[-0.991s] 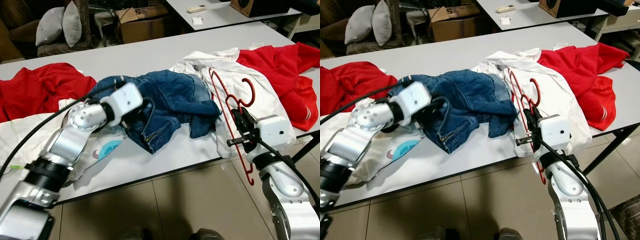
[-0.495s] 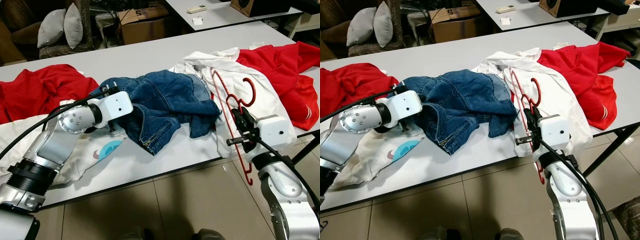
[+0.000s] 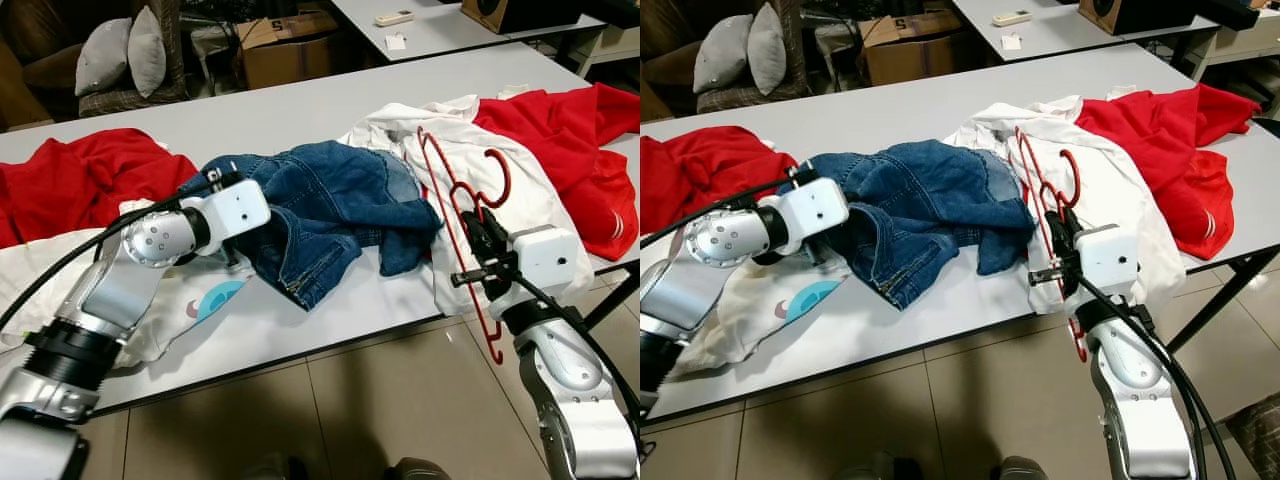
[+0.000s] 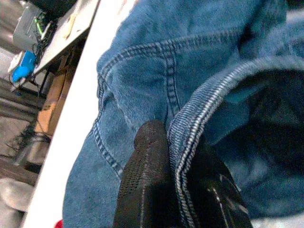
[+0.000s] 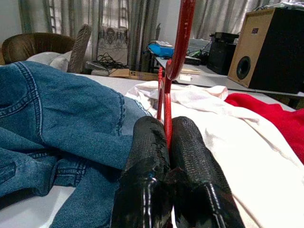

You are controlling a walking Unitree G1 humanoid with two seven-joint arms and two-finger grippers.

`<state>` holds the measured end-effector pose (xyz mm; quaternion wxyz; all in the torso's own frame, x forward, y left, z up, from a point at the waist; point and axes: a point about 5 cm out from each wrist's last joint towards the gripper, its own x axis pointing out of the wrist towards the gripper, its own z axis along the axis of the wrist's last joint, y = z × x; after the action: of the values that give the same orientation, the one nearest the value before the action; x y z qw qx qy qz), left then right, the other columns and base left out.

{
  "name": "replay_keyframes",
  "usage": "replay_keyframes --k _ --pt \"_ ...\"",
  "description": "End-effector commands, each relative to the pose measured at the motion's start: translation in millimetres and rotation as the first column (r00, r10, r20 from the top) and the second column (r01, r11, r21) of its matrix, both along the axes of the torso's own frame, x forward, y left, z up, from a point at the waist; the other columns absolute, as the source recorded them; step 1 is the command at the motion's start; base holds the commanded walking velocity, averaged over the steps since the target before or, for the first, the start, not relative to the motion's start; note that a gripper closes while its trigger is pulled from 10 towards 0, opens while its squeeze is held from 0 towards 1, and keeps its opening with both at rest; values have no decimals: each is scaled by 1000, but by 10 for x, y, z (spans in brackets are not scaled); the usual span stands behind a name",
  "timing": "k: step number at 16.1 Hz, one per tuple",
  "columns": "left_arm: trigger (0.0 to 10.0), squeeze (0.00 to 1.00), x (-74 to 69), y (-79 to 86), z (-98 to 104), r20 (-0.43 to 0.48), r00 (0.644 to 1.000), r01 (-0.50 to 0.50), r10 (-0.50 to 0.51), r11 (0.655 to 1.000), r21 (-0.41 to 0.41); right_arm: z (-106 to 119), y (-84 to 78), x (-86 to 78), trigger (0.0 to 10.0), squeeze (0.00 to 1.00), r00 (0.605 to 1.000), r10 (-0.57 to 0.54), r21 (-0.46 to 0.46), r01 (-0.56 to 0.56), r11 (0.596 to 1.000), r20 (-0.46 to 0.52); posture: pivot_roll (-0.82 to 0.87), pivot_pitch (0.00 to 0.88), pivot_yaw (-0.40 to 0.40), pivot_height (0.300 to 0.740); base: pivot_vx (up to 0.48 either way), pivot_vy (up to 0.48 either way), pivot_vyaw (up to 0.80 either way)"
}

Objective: Hang hanger

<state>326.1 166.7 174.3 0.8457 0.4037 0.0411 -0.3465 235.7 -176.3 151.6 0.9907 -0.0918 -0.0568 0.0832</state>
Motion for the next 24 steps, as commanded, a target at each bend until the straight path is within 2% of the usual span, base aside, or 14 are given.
replay_keyframes --k 1,2,3,5,7,8,9,10,11,12,16,20,21,24 --pt "0 0 23 32 50 -1 1000 -22 22 999 -38 -12 6 -3 10000 0 1000 -4 2 4 1000 1 -143 0 104 740 0 0 0" --pt "0 0 44 -22 90 -4 1000 -31 31 991 -129 -16 5 -9 10000 0 1000 -6 3 6 1000 -1 -141 0 100 740 0 0 0" --pt "0 0 115 -145 304 -1 997 -71 78 904 -421 -19 6 -17 10000 0 1000 -10 5 10 1000 -3 -142 0 106 740 0 0 0" --pt "0 0 158 -200 465 -5 995 -86 103 800 -594 -22 13 -20 10000 0 1000 -13 7 13 1000 -4 -143 0 111 740 0 0 0" --pt "0 0 249 -196 850 9 989 -71 150 519 -852 -28 24 -34 10000 0 1000 -26 17 26 999 -2 -141 0 128 740 0 0 0" --pt "0 0 416 57 1008 -160 948 -193 275 97 -976 -48 40 -64 10000 0 999 -40 31 40 999 -3 -136 0 144 740 0 0 0" --pt "0 0 416 57 1008 -160 948 -193 275 97 -976 -48 40 -64 10000 0 999 -40 31 40 999 -3 -136 0 144 740 0 0 0" --pt "0 0 495 256 818 -316 869 -346 382 10 -938 -70 61 -89 10000 0 999 -44 40 44 998 -9 -136 0 154 740 0 0 0" --pt "0 0 483 319 676 -359 832 -412 423 36 -911 -80 68 -101 10000 0 999 -46 45 46 998 -12 -132 0 158 740 0 0 0" --pt "0 0 431 354 518 -367 810 -466 457 125 -876 -94 75 -120 10000 0 999 -49 50 50 997 -17 -124 0 159 740 0 0 0" --pt "0 0 281 219 333 -262 873 -446 411 456 -770 -129 79 -150 10000 0 998 -45 54 46 997 -33 -100 0 156 740 0 0 0" --pt "0 0 -17 97 36 -415 881 -473 229 395 -788 -39 45 -206 10000 0 999 -24 63 26 998 -20 -129 0 177 740 0 0 0" --pt "10000 0 -62 40 -40 -411 871 -489 270 400 -775 59 55 -208 10000 0 1000 -19 100 20 995 -6 -131 0 161 740 0 0 0" --pt "10000 0 -105 -19 -137 -369 849 -512 378 420 -749 31 89 -136 10000 0 1000 0 93 3 996 -28 -120 0 104 740 0 0 0"
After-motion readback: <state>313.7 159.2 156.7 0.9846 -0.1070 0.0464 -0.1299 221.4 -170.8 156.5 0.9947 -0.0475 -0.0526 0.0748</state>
